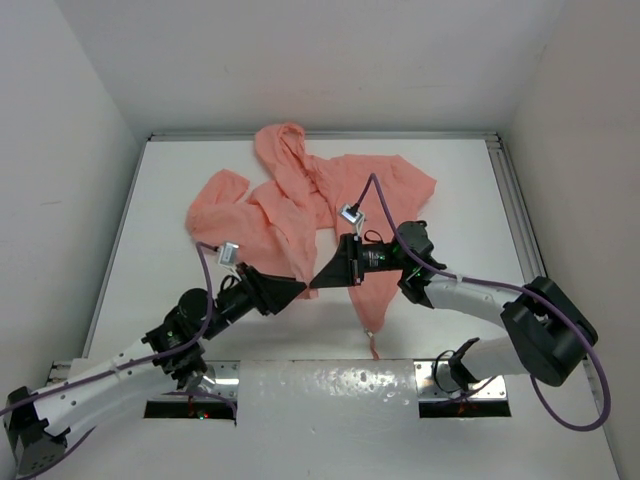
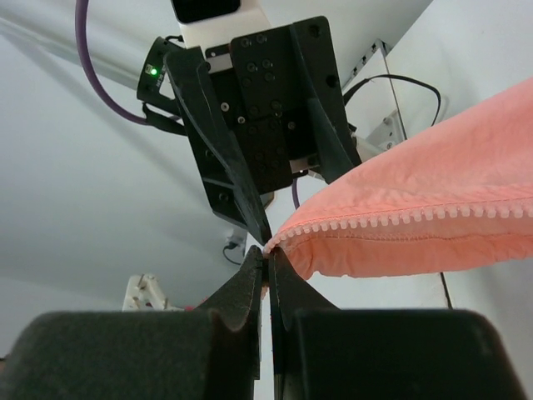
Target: Zip up the jacket
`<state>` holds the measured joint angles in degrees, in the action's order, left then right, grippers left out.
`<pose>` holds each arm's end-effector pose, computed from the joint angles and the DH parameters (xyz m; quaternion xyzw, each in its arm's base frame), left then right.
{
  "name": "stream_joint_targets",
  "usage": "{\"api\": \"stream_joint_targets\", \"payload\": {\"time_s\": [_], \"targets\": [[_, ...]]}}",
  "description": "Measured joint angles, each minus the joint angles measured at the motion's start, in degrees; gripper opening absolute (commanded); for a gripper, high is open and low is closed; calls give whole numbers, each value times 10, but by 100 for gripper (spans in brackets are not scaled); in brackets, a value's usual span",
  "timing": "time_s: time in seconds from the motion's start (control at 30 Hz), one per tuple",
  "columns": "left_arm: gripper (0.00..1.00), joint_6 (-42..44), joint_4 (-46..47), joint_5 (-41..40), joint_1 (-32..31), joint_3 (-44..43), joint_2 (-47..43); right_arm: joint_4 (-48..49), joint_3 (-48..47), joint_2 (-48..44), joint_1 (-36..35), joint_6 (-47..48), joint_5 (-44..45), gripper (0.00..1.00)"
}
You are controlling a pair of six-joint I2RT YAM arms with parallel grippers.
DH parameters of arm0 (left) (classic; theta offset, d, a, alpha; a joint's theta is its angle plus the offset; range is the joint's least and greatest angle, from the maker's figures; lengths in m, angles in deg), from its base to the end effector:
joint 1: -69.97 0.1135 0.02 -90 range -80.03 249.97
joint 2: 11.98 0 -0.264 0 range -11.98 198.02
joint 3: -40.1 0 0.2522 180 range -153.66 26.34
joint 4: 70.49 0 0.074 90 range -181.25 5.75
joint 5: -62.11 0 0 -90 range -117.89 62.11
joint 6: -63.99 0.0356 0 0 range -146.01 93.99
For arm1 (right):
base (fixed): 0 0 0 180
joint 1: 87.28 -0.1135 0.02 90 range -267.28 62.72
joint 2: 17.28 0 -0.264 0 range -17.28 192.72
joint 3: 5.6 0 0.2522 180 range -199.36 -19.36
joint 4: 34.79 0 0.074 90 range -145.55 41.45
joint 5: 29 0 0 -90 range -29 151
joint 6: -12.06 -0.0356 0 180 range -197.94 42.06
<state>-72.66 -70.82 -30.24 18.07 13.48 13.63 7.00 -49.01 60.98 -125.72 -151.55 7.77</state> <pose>0.0898 -0.1121 0.2334 0.0176 0.7027 -0.5295 0.4749 0.1921 0.1889 0.2394 -0.1406 0.6664 0.7210 0.1277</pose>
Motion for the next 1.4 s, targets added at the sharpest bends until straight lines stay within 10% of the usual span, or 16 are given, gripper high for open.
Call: {"api": "stream_joint_targets", "payload": {"time_s": [1.17, 1.4], "targets": [[47, 25, -36, 54, 0, 8, 10, -142, 0, -10, 1, 100, 55, 0], [28, 31, -55, 68, 0, 1, 33, -163, 0, -22, 1, 117, 68, 0]]}}
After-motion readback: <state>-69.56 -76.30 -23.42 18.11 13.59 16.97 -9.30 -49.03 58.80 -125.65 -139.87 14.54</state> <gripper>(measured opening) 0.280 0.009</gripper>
